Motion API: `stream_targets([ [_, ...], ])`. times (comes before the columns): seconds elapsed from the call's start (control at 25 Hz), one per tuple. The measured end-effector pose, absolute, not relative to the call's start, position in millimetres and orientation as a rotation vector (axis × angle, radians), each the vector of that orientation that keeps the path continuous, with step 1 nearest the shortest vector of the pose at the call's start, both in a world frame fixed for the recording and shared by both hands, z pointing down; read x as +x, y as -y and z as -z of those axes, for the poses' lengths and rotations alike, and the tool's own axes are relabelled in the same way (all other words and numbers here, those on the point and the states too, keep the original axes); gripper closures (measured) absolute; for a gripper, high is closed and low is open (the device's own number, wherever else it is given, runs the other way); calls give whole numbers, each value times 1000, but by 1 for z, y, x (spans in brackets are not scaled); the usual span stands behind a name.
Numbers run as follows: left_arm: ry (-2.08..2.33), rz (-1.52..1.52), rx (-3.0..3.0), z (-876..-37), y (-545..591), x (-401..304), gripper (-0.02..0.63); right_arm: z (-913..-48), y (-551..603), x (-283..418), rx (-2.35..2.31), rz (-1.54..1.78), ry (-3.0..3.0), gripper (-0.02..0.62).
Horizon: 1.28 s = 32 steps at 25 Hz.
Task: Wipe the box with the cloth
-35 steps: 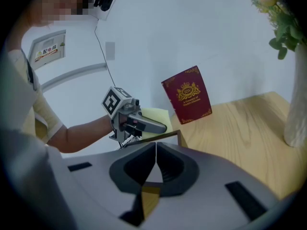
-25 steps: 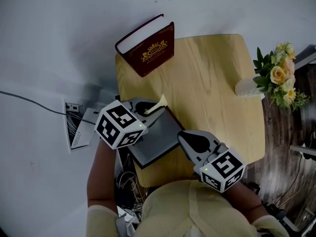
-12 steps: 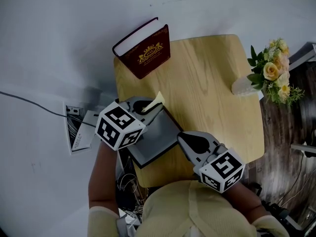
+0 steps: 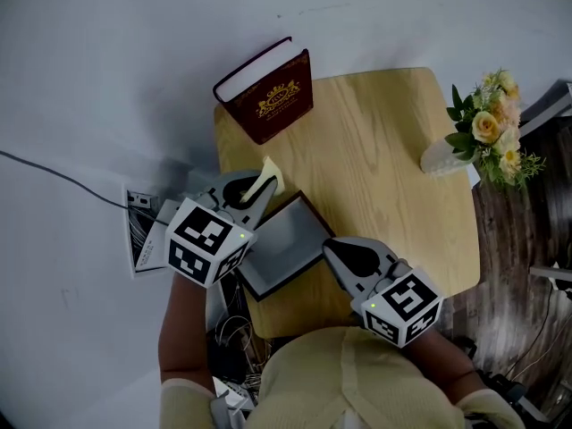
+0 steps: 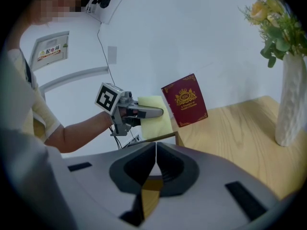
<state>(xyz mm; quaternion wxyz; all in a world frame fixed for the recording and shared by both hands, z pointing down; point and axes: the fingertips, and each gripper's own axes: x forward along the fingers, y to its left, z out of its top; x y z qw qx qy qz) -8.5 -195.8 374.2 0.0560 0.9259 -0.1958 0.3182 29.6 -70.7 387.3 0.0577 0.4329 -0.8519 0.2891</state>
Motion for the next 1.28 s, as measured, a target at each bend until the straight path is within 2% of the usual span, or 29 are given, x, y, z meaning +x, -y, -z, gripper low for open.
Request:
stream_targets([
  [0.52, 568, -997, 2945, -331, 192, 16, 581, -381, 60, 33, 1312, -844, 2598, 565],
  [0.92, 333, -1023, 2970, -346, 200, 65, 581, -385, 58, 62, 1390, -864, 2550, 565],
  [1.28, 8, -1171, 2980, -378, 183, 97, 581, -395, 61, 78, 1387, -902, 2531, 565],
])
